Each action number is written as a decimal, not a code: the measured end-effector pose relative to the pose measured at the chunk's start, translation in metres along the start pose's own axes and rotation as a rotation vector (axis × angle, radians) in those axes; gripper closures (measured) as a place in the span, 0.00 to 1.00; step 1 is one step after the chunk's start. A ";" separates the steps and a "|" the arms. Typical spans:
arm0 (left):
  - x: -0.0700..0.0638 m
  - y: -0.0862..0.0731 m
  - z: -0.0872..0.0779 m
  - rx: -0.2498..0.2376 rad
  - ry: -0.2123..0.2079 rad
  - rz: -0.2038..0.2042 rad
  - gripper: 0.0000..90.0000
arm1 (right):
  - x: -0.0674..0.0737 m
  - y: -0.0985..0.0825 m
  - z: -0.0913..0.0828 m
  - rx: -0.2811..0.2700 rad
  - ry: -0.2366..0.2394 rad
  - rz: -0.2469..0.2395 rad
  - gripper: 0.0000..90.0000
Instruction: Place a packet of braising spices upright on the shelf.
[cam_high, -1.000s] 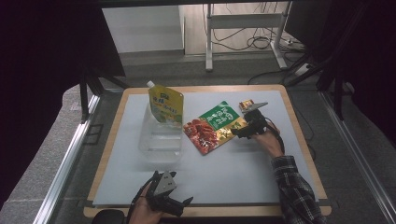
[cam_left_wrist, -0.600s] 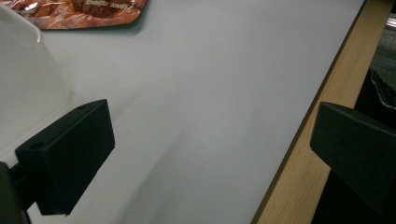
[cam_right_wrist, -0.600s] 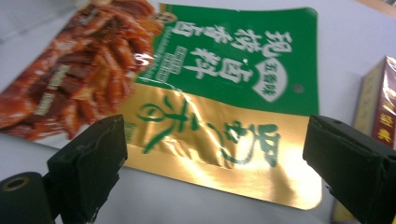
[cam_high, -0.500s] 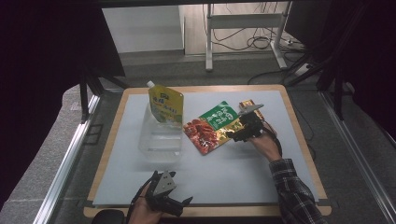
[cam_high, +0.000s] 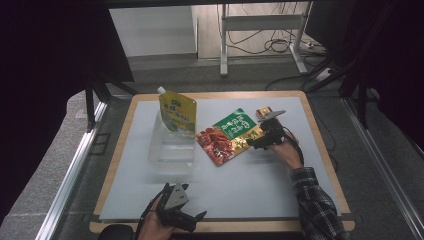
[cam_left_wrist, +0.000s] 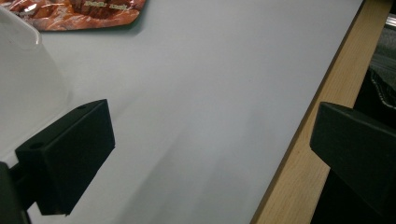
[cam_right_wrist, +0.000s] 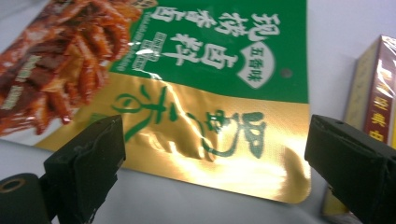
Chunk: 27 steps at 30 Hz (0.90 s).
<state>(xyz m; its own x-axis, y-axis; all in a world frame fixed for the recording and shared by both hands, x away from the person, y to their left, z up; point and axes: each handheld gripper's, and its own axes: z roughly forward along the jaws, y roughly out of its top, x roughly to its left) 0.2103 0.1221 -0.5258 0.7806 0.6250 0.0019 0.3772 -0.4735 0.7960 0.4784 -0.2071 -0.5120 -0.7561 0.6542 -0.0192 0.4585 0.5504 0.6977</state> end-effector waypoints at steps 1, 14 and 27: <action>0.000 0.000 0.000 0.002 0.000 0.001 0.00 | -0.002 0.000 0.001 -0.002 0.000 0.006 0.06; 0.000 0.000 0.001 0.007 0.002 0.001 0.00 | -0.014 -0.003 0.013 0.010 -0.010 0.017 0.06; 0.000 0.000 0.001 0.009 -0.001 0.000 0.00 | -0.016 -0.005 0.017 0.001 0.056 0.075 0.06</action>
<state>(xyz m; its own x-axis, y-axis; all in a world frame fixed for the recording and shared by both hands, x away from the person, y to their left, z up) 0.2109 0.1215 -0.5270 0.7810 0.6246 0.0017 0.3812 -0.4789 0.7908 0.4963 -0.2119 -0.5275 -0.7442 0.6639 0.0732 0.5154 0.5011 0.6951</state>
